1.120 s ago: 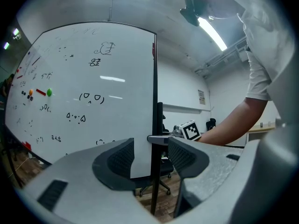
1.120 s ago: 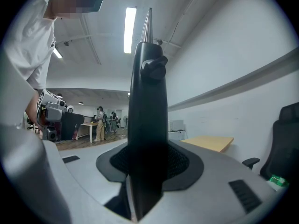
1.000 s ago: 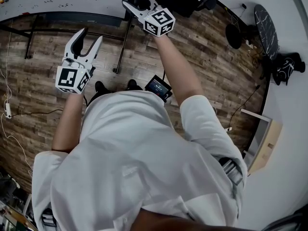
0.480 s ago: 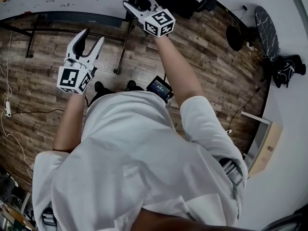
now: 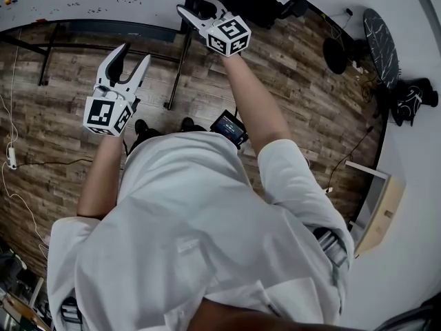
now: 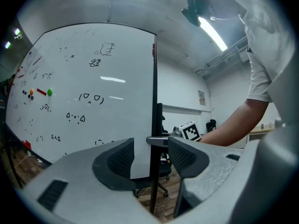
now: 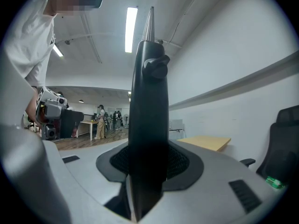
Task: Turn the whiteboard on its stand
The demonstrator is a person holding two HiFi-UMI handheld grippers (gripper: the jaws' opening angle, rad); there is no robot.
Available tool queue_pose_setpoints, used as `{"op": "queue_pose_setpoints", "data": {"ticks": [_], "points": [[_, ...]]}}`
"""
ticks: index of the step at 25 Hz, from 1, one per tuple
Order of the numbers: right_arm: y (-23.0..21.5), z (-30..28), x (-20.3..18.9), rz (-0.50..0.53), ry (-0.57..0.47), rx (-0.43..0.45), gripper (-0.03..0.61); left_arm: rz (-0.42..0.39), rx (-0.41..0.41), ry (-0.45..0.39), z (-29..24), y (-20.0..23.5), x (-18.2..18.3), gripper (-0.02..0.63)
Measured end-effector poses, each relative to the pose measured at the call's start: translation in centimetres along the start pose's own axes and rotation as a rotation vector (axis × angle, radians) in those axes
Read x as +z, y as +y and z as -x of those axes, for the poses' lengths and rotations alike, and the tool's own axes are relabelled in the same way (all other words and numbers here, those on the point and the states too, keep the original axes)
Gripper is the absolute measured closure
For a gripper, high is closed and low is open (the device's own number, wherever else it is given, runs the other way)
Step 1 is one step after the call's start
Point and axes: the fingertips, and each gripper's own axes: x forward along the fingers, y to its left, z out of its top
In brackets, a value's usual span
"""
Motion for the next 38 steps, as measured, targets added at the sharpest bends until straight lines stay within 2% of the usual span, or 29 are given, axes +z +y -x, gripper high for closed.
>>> {"op": "queue_pose_setpoints", "data": {"ticks": [11, 16, 23, 30, 38], "points": [[-1.0, 3.5, -0.2, -0.002, -0.016, -0.015, 0.419, 0.004, -0.016, 0.008, -1.0, -2.8, -0.6, 0.380], [-0.7, 2.3, 0.1, 0.000, -0.012, -0.021, 0.419, 0.010, -0.026, 0.014, -0.5, -1.1, -0.3, 0.380], [-4.4, 12.1, -1.4, 0.002, -0.034, -0.040, 0.417, -0.008, -0.057, 0.024, -4.6, -9.9, -1.8, 0.380], [-3.6, 10.8, -0.9, 0.000, -0.036, -0.062, 0.414, 0.005, -0.088, 0.031, -3.8, -7.7, -1.3, 0.380], [-5.0, 14.2, -1.4, 0.000, -0.037, -0.080, 0.413, 0.016, -0.121, 0.039, -5.6, -10.0, -1.9, 0.380]]}}
